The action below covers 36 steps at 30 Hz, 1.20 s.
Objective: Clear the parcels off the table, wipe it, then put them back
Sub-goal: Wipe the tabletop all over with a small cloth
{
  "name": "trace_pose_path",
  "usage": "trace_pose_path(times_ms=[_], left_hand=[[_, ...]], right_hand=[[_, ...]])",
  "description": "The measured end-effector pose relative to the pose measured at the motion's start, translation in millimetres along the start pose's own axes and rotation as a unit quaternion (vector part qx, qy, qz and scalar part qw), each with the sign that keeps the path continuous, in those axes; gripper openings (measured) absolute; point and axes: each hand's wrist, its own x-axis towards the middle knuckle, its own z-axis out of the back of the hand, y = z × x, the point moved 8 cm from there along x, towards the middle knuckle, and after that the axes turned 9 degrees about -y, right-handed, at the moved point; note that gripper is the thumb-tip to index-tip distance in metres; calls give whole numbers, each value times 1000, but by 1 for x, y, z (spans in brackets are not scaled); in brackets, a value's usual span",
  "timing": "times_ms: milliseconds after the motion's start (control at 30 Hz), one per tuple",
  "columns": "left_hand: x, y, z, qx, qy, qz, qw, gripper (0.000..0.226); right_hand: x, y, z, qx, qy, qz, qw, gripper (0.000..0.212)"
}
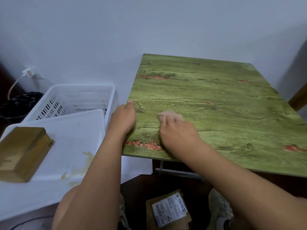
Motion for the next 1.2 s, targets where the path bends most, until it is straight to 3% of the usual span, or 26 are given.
trace_pose_path(times_ms=[100,233,300,367,433,567,633,700,800,867,933,1033,1133,1200], left_hand=[[0,-1,2,10,-6,-3,1000,54],[1,-4,2,29,-13,-8,999,50],[1,-4,1,39,-12,-12,999,46],[0,-5,0,49,-12,-17,999,43],[-1,-6,0,64,-14,-21,998,40],[-4,-9,1,105,-20,-40,993,36],[-6,-9,0,118,-16,-50,992,32],[-5,-9,0,132,-13,-60,989,32],[-3,-10,0,152,-18,-66,986,33],[-1,-10,0,157,-21,-69,985,33],[0,-10,-1,158,-17,-71,985,33],[-1,-10,-2,159,-6,-75,984,31],[0,-9,-2,168,-5,-78,983,33],[0,-9,-3,172,-4,-85,982,36]], right_hand=[[-24,30,-5,-2,84,-4,996,56],[5,24,7,114,-25,48,992,52],[8,-3,3,127,-35,-2,991,51],[-2,-6,3,67,-19,-46,997,49],[-15,21,5,22,-7,-8,1000,51],[7,18,0,156,-30,31,987,56],[13,-10,-6,149,-21,-40,988,51],[3,-13,-8,46,30,-99,994,46],[-22,38,-4,-1,109,-27,994,54],[-14,48,6,29,52,23,998,52],[1,26,10,52,11,14,998,48],[-7,0,-3,-12,47,-71,996,44],[-25,37,-6,0,109,-19,994,55],[-14,41,4,42,49,20,998,54]])
